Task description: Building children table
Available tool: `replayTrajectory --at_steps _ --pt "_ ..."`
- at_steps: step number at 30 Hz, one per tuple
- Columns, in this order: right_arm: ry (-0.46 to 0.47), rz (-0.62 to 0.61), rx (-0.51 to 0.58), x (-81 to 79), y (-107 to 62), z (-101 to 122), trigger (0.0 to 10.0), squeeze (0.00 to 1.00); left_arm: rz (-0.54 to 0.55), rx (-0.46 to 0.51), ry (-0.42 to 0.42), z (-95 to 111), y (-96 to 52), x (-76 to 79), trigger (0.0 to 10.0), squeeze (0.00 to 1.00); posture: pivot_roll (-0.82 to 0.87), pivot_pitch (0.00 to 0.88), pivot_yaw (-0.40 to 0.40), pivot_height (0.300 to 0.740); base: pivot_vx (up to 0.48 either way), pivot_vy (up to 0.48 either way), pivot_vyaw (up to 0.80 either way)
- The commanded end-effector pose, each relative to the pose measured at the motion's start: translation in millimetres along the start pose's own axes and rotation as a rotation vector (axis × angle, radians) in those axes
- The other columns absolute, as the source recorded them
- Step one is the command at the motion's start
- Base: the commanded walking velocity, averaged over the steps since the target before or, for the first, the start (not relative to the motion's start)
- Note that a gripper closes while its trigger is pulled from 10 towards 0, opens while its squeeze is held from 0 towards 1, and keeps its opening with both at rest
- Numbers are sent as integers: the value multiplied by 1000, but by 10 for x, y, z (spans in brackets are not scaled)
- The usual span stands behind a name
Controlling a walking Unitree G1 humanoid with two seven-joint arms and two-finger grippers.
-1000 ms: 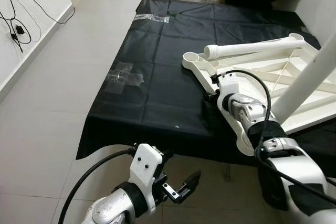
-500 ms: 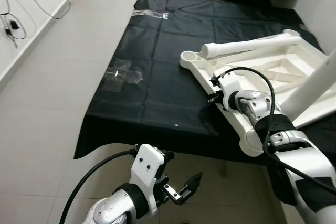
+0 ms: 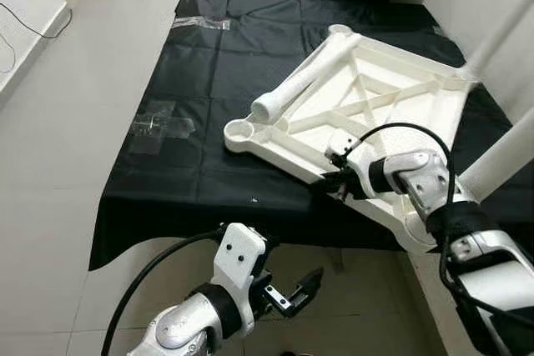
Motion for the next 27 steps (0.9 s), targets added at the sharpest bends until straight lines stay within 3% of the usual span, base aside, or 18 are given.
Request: replayTrajectory --at_steps 1,2,3,5,8,15,27 --pt "-26 185 -120 -305 135 -265 0 0 4 -12 -9 -49 9 -6 10000 0 142 144 -100 740 0 0 0" --pt "-82 200 -183 -301 57 -362 0 0 7 -9 -4 -51 34 -27 10000 0 142 134 -97 740 0 0 0" --pt "-82 200 -183 -301 57 -362 0 0 7 -9 -4 -51 34 -27 10000 0 142 134 -97 740 0 0 0" --pt "-177 228 -314 -269 -114 -540 0 0 11 -4 5 -53 76 -60 10000 0 146 122 -102 740 0 0 0" --pt "-225 225 -403 -203 -251 -636 0 0 14 1 12 -55 106 -90 10000 0 141 104 -102 740 0 0 0" --pt "-236 194 -437 -138 -331 -670 0 0 16 6 22 -66 155 -130 10000 0 139 81 -100 740 0 0 0" --pt "-322 182 -631 -41 -551 -907 0 0 15 16 31 -94 210 -179 10000 0 138 64 -99 740 0 0 0"
Point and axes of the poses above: a point about 5 cm out from each wrist's last joint towards the gripper, its own y axis pointing out of the wrist towards the gripper, its own z axis along the axis of the wrist's last joint, x = y × z, the point moved 3 cm from there along y, pointing out of the wrist towards the gripper, and after that the axes turned 10 degrees about -y, right-handed, at the moved point
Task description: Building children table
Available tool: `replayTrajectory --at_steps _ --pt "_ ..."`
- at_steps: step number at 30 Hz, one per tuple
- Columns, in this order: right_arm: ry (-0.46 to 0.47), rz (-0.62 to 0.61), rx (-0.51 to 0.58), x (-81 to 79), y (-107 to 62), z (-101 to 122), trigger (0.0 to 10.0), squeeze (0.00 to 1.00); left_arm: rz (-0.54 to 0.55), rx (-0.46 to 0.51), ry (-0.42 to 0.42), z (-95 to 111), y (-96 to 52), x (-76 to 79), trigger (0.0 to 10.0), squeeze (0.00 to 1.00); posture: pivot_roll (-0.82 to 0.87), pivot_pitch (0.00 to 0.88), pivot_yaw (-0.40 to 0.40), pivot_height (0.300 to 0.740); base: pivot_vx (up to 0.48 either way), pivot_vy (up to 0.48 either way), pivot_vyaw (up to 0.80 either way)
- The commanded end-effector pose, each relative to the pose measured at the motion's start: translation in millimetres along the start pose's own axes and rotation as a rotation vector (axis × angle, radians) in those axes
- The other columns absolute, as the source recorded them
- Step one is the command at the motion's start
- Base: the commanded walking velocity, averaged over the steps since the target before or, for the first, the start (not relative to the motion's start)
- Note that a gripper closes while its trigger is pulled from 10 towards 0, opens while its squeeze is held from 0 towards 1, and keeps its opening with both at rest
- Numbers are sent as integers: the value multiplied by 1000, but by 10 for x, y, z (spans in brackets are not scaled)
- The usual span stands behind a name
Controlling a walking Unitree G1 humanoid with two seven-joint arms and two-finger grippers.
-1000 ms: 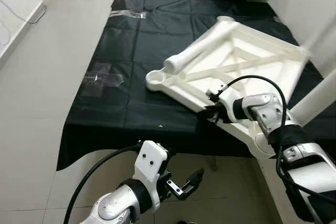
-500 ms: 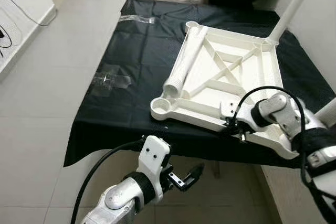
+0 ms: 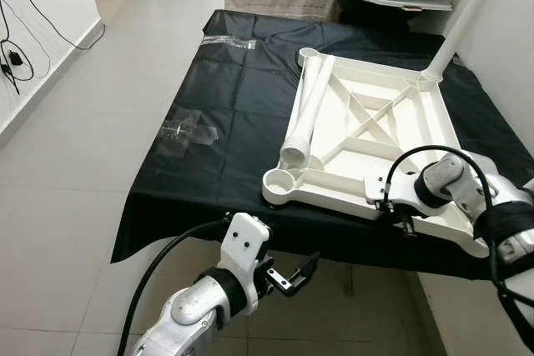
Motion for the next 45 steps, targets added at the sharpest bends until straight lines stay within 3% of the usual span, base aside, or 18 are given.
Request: replayTrajectory --at_steps 1,6,8,12,13,14,15,18,19,21,22,25,29,32,36,38,40,45 --pt "-38 48 -115 -132 53 -190 0 0 -6 -8 -8 -40 12 3 10000 0 138 64 -99 740 0 0 0" --pt "-29 6 -173 -86 15 -276 0 0 -6 -7 -4 -54 22 -10 10000 0 137 57 -100 740 0 0 0" --pt "-26 -41 -165 -23 19 -241 10000 0 -8 -6 -1 -57 28 -16 10000 0 137 58 -97 740 0 0 0" --pt "-38 -108 -160 78 2 -186 10000 0 -9 -6 3 -56 30 -16 10000 0 142 54 -96 740 0 0 0" --pt "-38 -146 -148 136 -9 -149 10000 522 -9 -5 5 -58 33 -19 10000 0 142 54 -96 740 0 0 0" --pt "-38 -146 -148 136 -9 -149 10000 522 -9 -5 5 -58 33 -19 10000 0 142 54 -96 740 0 0 0" --pt "-32 -187 -128 205 -32 -100 10000 1000 -10 -5 6 -58 36 -23 10000 0 141 50 -94 740 0 0 0" --pt "-36 -219 -108 276 -90 -59 10000 1000 -11 -4 11 -59 46 -38 10000 0 144 45 -93 740 0 0 0" --pt "-11 -227 -81 312 -147 -32 10000 553 -11 -5 15 -61 49 -44 10000 0 147 42 -91 740 0 0 0" --pt "-11 -227 -81 312 -147 -32 10000 553 -11 -5 15 -61 49 -44 10000 0 147 42 -91 740 0 0 0" --pt "7 -226 -43 332 -199 1 10000 0 -11 -5 18 -62 50 -47 10000 0 147 42 -91 740 0 0 0" --pt "65 -239 84 392 -347 106 10000 0 -12 -6 24 -65 54 -57 10000 0 147 35 -88 740 0 0 0" --pt "249 -500 380 676 -673 342 10000 0 -10 -4 31 -61 53 -75 10000 0 146 35 -80 740 0 0 0" --pt "283 -556 432 722 -714 381 10000 0 -9 -3 32 -59 52 -77 10000 0 146 35 -80 740 0 0 0" --pt "564 -904 676 914 -803 459 10000 0 5 7 41 -47 57 -97 10000 0 154 26 -78 740 0 0 0" --pt "564 -904 676 914 -803 459 10000 0 5 7 41 -47 57 -97 10000 0 154 26 -78 740 0 0 0" --pt "764 -1136 804 795 -752 436 10000 0 44 22 40 -25 54 -157 10000 0 159 19 -74 740 0 0 0" --pt "861 -1227 802 579 -624 479 10000 0 74 30 38 -11 44 -214 10000 0 161 16 -69 740 0 0 0"
Point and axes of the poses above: a point about 5 cm out from each wrist's last joint towards the gripper, its own y axis pointing out of the wrist towards the gripper, its own z axis along the axis of the wrist's last joint, x = y × z, the point moved 3 cm from there along y, pointing out of the wrist towards the gripper, and after that the axes turned 10 degrees about -y, right-handed, at the moved point
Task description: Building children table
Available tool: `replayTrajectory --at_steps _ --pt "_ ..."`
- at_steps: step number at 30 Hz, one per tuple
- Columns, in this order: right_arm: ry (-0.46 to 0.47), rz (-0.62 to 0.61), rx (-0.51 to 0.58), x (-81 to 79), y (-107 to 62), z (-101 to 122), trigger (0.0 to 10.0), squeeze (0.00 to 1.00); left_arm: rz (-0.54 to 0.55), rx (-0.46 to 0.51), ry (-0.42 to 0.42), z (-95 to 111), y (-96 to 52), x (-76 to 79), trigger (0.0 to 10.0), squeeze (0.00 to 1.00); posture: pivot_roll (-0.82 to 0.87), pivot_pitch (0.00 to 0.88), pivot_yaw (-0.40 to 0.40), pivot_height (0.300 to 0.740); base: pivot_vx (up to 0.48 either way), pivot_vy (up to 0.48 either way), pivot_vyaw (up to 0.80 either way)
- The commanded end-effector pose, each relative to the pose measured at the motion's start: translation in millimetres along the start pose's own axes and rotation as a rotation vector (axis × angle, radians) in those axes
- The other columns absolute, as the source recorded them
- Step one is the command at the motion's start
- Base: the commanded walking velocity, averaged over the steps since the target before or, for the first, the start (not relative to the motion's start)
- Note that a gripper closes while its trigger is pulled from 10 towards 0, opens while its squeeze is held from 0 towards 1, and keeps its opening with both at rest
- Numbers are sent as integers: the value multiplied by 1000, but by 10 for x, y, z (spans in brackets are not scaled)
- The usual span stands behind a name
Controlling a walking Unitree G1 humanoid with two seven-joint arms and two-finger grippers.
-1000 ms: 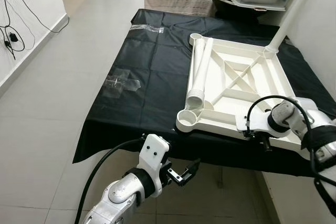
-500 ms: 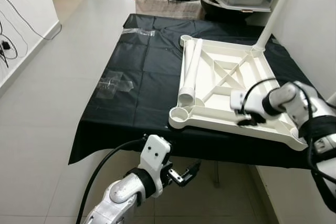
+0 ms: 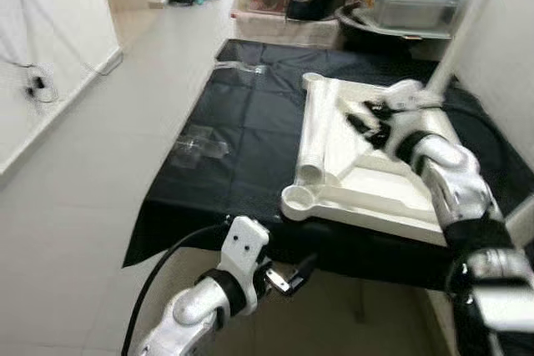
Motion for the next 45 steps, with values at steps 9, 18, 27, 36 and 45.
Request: replayTrajectory --at_steps 9,18,27,36,45 --pt "-1 3 -66 -620 -247 -155 10000 0 41 -4 6 -16 -21 -70 10000 0 165 39 -59 740 0 0 0" --pt "-148 71 -90 -921 -205 -147 10000 965 87 24 13 82 -85 -110 10000 0 170 88 -64 740 0 0 0" --pt "-268 90 -123 -1067 -166 -100 10000 0 109 33 20 122 -135 -101 10000 0 163 128 -68 740 0 0 0" --pt "-332 146 -160 -1188 -51 -187 10000 0 92 31 4 143 -177 0 10000 0 163 165 -84 740 0 0 0" --pt "-443 171 -192 -1190 29 -246 10000 0 91 21 -15 158 -220 48 10000 0 163 190 -88 740 0 0 0"
Point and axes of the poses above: a point about 5 cm out from each wrist's last joint towards the gripper, its own y axis pointing out of the wrist towards the gripper, its own z axis along the axis of the wrist's last joint, x = y × z, the point moved 3 cm from there along y, pointing out of the wrist towards the gripper, and after that the axes turned 10 degrees about -y, right-handed, at the moved point
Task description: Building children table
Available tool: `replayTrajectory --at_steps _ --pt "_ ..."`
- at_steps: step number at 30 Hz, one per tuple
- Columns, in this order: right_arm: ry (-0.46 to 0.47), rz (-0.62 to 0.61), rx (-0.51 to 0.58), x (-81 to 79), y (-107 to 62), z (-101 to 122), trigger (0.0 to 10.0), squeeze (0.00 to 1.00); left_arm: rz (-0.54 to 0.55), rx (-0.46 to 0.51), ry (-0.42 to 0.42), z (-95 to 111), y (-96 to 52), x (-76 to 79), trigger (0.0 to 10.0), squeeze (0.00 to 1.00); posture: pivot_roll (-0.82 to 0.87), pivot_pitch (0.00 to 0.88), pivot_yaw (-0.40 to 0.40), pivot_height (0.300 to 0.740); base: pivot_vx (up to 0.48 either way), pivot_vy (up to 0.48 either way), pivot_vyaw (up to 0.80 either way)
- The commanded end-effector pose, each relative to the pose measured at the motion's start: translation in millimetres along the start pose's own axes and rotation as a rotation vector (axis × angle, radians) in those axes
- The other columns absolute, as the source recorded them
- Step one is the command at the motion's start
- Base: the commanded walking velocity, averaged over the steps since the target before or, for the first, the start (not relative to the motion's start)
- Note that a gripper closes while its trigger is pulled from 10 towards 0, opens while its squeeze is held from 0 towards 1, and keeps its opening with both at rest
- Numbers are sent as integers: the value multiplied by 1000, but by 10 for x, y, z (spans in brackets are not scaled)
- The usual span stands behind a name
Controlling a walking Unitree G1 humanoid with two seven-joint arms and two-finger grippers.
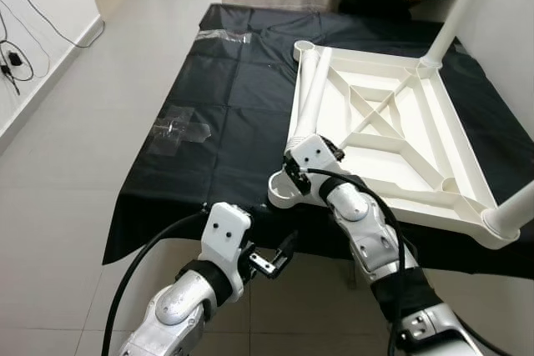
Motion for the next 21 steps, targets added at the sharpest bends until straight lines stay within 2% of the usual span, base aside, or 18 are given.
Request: replayTrajectory --at_steps 1,13,20,21 --pt "-32 9 -6 -30 7 -18 10000 0 -9 -12 -15 -14 -24 35 10000 0 163 190 -88 740 0 0 0" --pt "-6 -142 -87 153 80 -81 10000 0 -14 -23 -28 -10 -47 78 10000 0 161 202 -93 740 0 0 0" --pt "16 -206 -99 179 107 -60 9843 0 -16 -27 -32 -9 -43 86 10000 0 157 206 -96 740 0 0 0" --pt "30 -240 -104 200 111 -63 0 0 -16 -28 -32 -9 -40 87 10000 0 157 207 -96 740 0 0 0"
Point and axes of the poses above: a point about 5 cm out from each wrist's last joint towards the gripper, its own y axis pointing out of the wrist towards the gripper, its own z axis along the axis of the wrist's last joint, x = y × z, the point moved 3 cm from there along y, pointing out of the wrist towards the gripper, and after that the axes turned 10 degrees about -y, right-handed, at the moved point
